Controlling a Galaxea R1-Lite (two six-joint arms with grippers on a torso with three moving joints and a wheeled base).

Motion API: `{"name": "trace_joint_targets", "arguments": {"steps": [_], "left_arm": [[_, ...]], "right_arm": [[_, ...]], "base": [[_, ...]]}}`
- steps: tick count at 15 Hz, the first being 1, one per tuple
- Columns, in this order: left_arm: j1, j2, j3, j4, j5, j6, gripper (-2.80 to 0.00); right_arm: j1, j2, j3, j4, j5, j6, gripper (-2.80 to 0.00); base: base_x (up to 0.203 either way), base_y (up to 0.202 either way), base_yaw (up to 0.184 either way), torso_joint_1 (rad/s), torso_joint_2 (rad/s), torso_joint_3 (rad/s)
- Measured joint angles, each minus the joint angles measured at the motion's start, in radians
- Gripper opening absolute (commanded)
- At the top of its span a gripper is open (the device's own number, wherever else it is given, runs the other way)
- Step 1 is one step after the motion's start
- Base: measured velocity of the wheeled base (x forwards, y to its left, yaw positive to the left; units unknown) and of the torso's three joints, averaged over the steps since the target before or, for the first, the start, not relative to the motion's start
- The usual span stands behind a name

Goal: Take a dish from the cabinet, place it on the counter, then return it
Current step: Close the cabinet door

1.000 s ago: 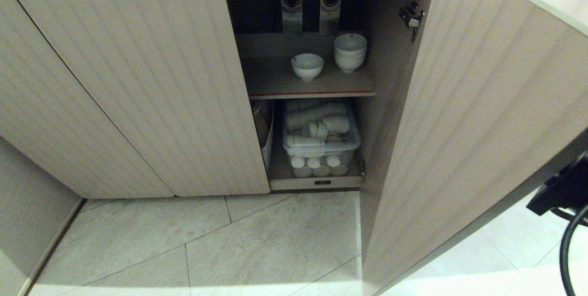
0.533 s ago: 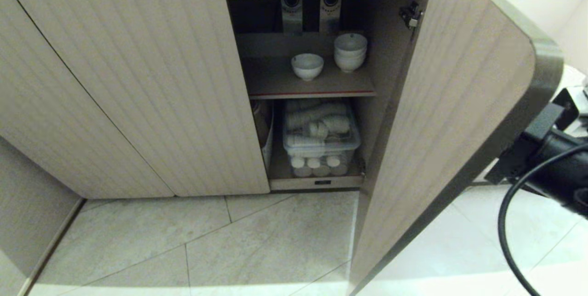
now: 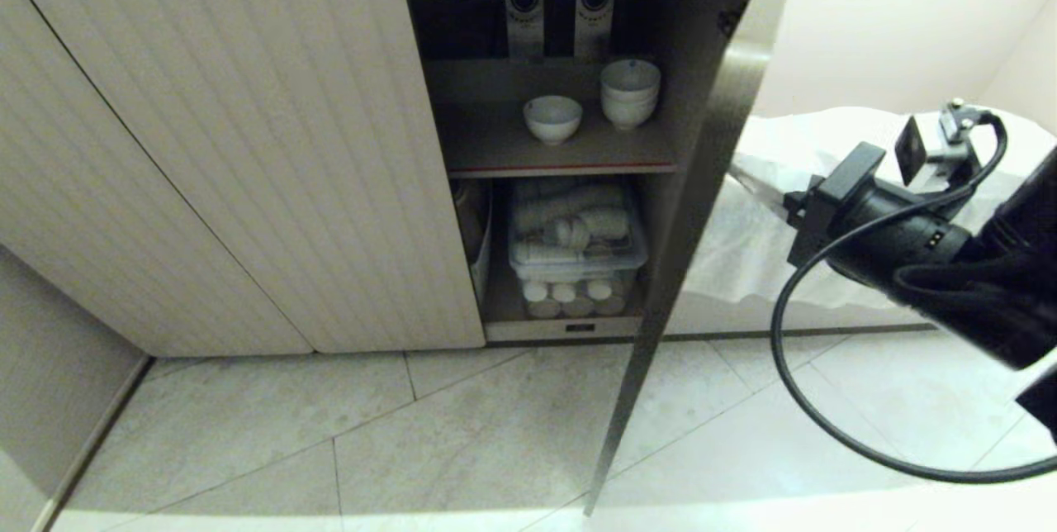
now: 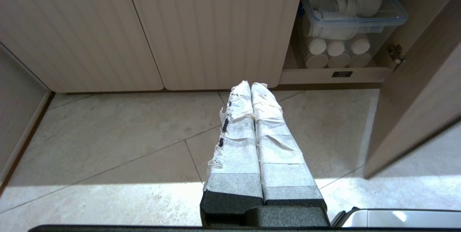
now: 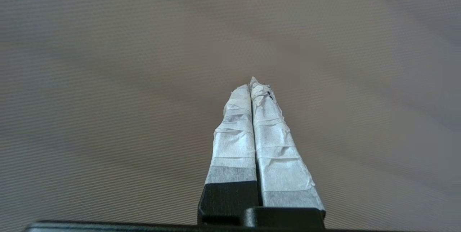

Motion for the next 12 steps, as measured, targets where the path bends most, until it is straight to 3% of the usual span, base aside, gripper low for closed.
{"name": "trace_joint_targets", "arguments": {"steps": [4,12], "left_arm": [[0.000,0.000,0.000,0.000,0.000,0.000,-2.80],[0.000,0.000,0.000,0.000,0.000,0.000,-2.80]], "right_arm": [[0.000,0.098,-0.088,-0.042,0.000,-0.037,-2.80],[0.004,0.273,-0.245,-0.117,0.000,-0.208,-2.80]], "base": [[0.000,0.000,0.000,0.000,0.00,0.000],[0.000,0.000,0.000,0.000,0.00,0.000]]}}
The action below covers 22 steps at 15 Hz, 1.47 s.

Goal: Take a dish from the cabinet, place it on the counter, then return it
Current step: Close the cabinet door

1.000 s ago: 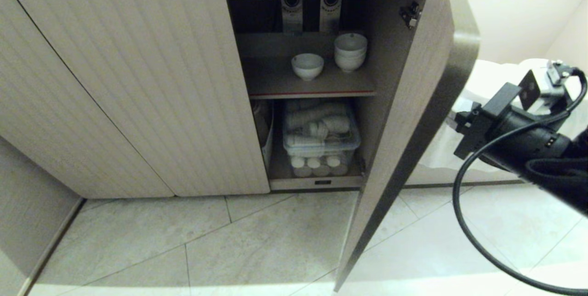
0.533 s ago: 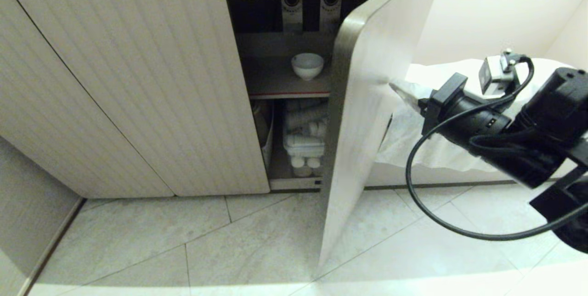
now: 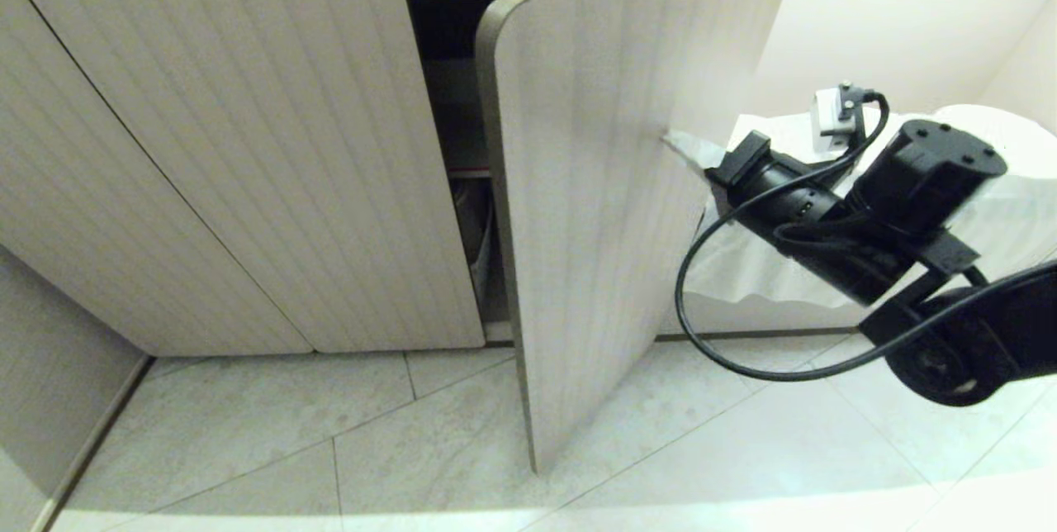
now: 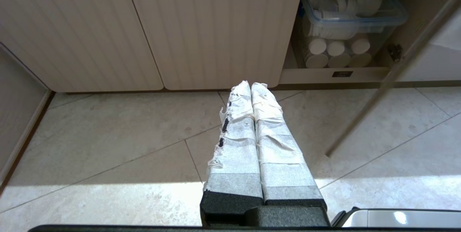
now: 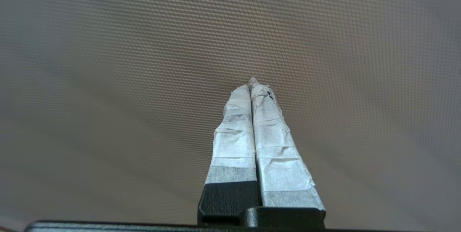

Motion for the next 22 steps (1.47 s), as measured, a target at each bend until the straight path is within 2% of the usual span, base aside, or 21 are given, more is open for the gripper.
{"name": "trace_joint_targets", "arguments": {"steps": [5,13,22], "left_arm": [[0.000,0.000,0.000,0.000,-0.001,0.000,-2.80],[0.000,0.000,0.000,0.000,-0.001,0.000,-2.80],[0.000,0.000,0.000,0.000,0.000,0.000,-2.80]], "right_arm": [[0.007,0.108,-0.112,-0.072,-0.002,-0.106,-2.80],[0.008,0.273,-0.311,-0.079,-0.007,-0.355,-2.80],[-0.009,0.439,-0.542,-0.068,-0.116,-0.583,-2.80]], "base": [[0.000,0.000,0.000,0.000,0.00,0.000],[0.000,0.000,0.000,0.000,0.00,0.000],[0.000,0.000,0.000,0.000,0.00,0.000]]}}
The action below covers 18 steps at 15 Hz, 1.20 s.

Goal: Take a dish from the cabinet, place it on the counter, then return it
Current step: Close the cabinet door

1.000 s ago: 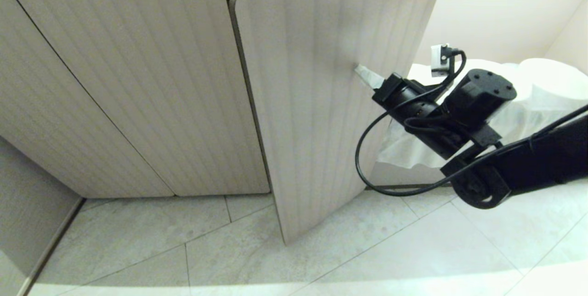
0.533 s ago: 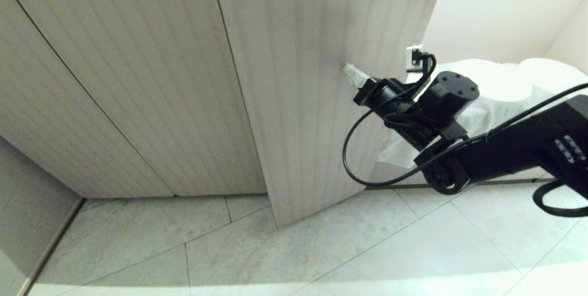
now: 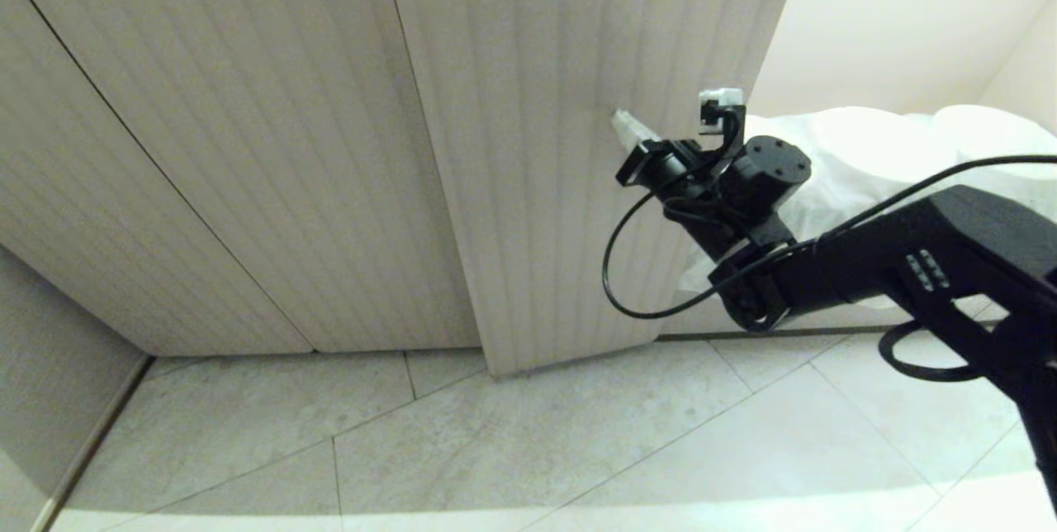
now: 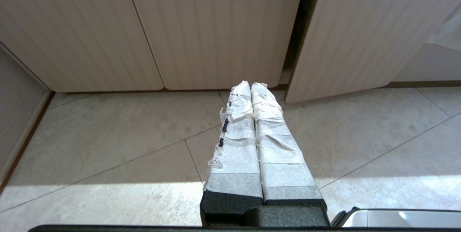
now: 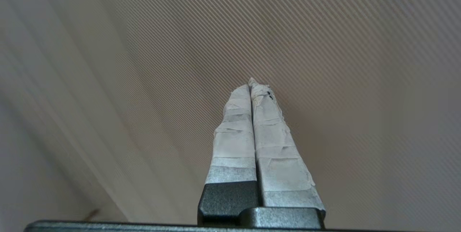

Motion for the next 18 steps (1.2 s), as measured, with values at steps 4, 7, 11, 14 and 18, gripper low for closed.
{"name": "trace_joint_targets", "arguments": {"steps": [4,7,11,14,18], "left_arm": [[0.000,0.000,0.000,0.000,-0.001,0.000,-2.80],[0.000,0.000,0.000,0.000,0.000,0.000,-2.80],[0.000,0.000,0.000,0.000,-0.001,0.000,-2.80],[0.000,0.000,0.000,0.000,0.000,0.000,-2.80],[0.000,0.000,0.000,0.000,0.000,0.000,-2.80]], "right_arm": [[-0.030,0.084,-0.113,0.005,-0.005,-0.079,-2.80],[-0.056,0.141,-0.208,0.022,0.000,-0.117,-2.80],[-0.086,0.211,-0.332,0.066,0.012,-0.153,-2.80],[-0.102,0.236,-0.361,0.074,0.013,-0.159,-2.80],[-0.108,0.232,-0.345,0.084,0.004,-0.159,-2.80]], "base": [[0.000,0.000,0.000,0.000,0.00,0.000],[0.000,0.000,0.000,0.000,0.00,0.000],[0.000,0.000,0.000,0.000,0.00,0.000],[0.000,0.000,0.000,0.000,0.00,0.000],[0.000,0.000,0.000,0.000,0.00,0.000]]}}
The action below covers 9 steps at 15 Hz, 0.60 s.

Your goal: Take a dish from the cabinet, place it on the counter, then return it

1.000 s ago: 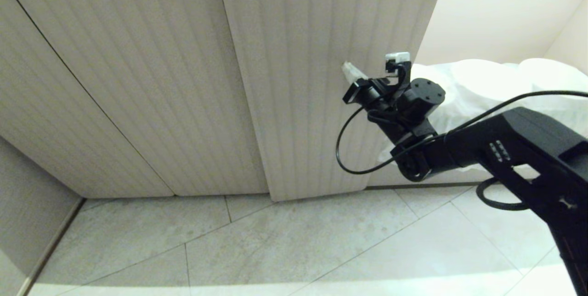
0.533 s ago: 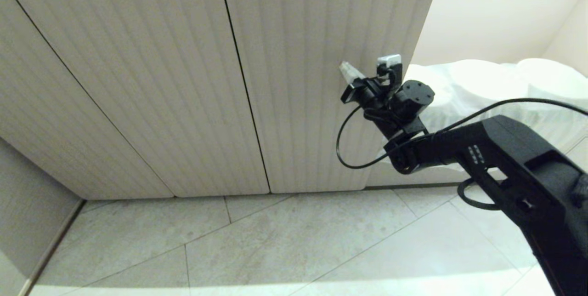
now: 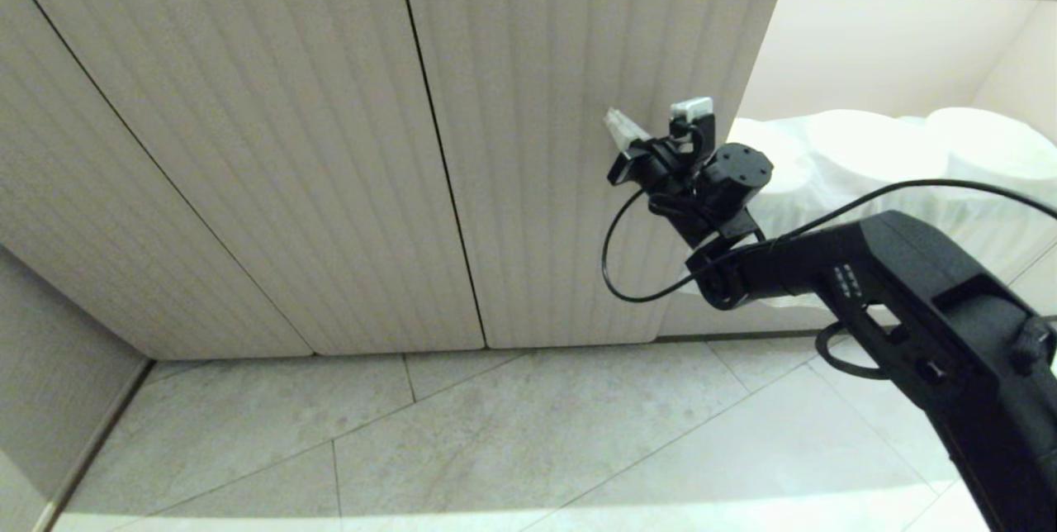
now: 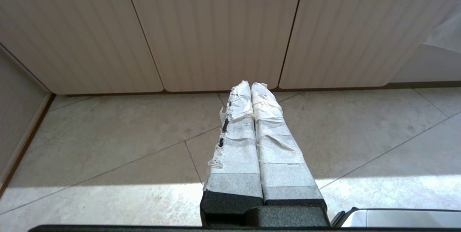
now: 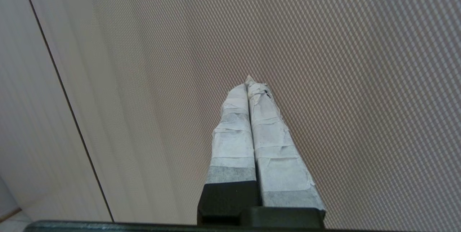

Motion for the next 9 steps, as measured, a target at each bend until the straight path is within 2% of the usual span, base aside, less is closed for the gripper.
{"name": "trace_joint_targets", "arguments": {"steps": [2,9], "left_arm": [[0.000,0.000,0.000,0.000,0.000,0.000,-2.80],[0.000,0.000,0.000,0.000,0.000,-0.001,-2.80]], "right_arm": [[-0.001,-0.025,0.060,0.005,-0.014,0.000,-2.80],[0.007,-0.224,0.410,0.040,-0.014,0.013,-2.80]], "base": [[0.000,0.000,0.000,0.000,0.00,0.000],[0.000,0.000,0.000,0.000,0.00,0.000]]}}
